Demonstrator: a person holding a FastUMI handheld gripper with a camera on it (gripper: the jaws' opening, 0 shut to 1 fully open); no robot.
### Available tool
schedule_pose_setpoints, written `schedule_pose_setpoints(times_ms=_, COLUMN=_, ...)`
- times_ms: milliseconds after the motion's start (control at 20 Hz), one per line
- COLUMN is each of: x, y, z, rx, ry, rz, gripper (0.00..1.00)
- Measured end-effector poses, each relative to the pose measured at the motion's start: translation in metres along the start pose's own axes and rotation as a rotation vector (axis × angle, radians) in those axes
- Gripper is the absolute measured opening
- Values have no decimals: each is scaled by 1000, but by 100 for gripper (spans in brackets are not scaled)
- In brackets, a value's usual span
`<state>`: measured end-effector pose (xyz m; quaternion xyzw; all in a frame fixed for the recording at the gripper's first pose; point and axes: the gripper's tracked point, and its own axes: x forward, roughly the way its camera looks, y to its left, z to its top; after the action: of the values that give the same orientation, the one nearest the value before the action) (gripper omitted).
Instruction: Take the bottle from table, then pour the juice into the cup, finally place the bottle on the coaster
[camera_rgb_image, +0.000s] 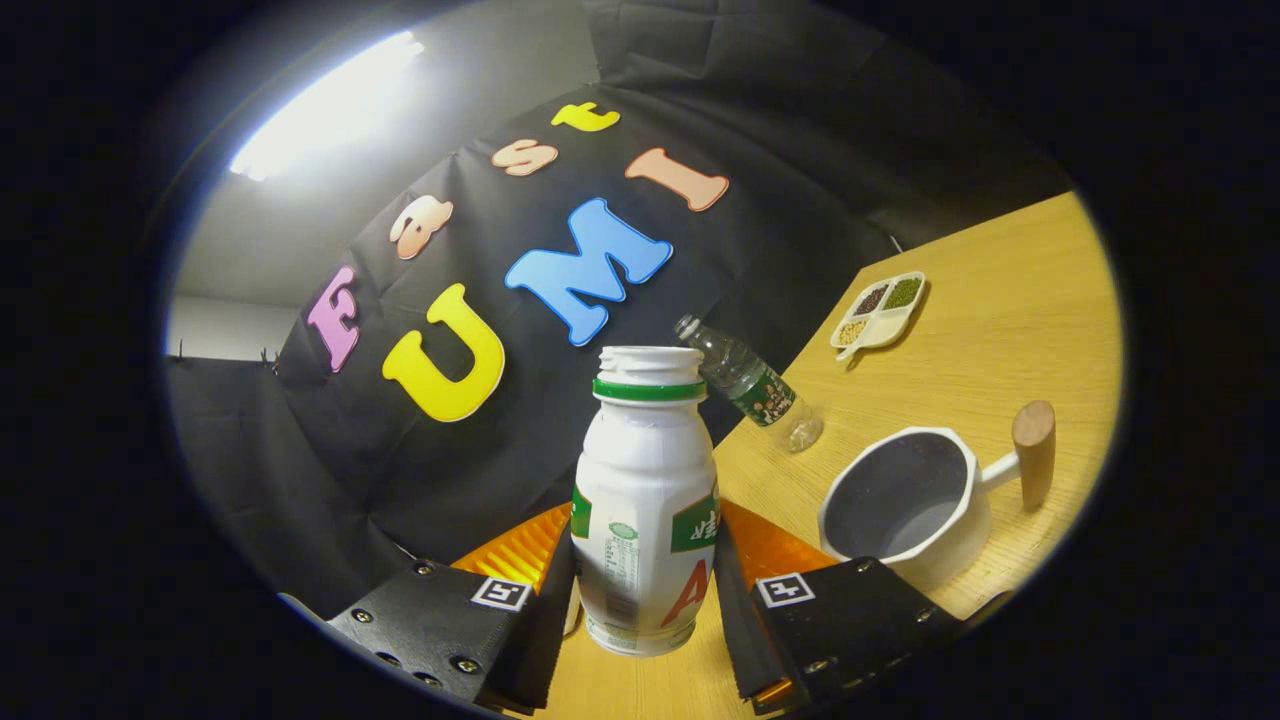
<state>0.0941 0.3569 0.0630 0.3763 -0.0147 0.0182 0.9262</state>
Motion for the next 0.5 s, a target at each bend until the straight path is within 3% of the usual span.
schedule_pose_setpoints(times_ms=350, x=1, y=-8, z=7, rx=-330, ry=-8, rz=-117, gripper=67)
schedule_pose_setpoints(times_ms=500, x=5, y=1, z=6, rx=-434, ry=-16, rz=-111, gripper=67)
